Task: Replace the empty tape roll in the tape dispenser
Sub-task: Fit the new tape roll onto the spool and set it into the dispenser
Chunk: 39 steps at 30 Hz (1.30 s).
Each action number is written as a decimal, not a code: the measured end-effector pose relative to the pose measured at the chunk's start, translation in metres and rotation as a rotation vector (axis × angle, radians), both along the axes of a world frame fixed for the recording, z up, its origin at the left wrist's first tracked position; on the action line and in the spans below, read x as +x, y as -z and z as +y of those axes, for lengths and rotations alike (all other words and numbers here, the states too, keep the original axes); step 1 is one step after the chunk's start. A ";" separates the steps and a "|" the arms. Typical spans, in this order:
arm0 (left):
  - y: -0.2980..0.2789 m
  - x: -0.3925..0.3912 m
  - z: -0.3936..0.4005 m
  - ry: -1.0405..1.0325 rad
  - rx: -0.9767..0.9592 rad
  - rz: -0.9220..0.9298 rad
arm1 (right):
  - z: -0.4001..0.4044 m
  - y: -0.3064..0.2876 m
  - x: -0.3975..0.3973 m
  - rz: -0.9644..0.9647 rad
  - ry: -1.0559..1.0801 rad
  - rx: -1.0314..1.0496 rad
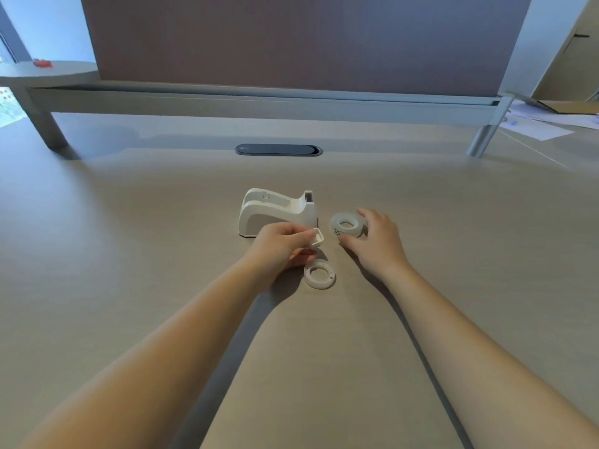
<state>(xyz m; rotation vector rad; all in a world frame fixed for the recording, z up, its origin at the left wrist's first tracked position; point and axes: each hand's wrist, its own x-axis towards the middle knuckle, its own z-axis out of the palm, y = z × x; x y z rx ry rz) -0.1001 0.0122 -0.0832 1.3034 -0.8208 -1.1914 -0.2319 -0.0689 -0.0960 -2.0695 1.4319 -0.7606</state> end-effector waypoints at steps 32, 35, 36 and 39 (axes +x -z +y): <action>-0.022 0.014 0.038 0.049 -0.066 0.036 | 0.062 -0.024 0.030 -0.370 -0.352 0.045; -0.016 0.017 0.037 0.043 -0.086 -0.005 | 0.061 -0.022 0.029 -0.395 -0.400 0.105; -0.015 0.017 0.038 0.043 -0.102 -0.017 | 0.061 -0.021 0.027 -0.428 -0.404 0.128; -0.003 0.027 0.030 -0.018 -0.110 -0.008 | 0.047 -0.011 0.037 -0.511 -0.355 0.189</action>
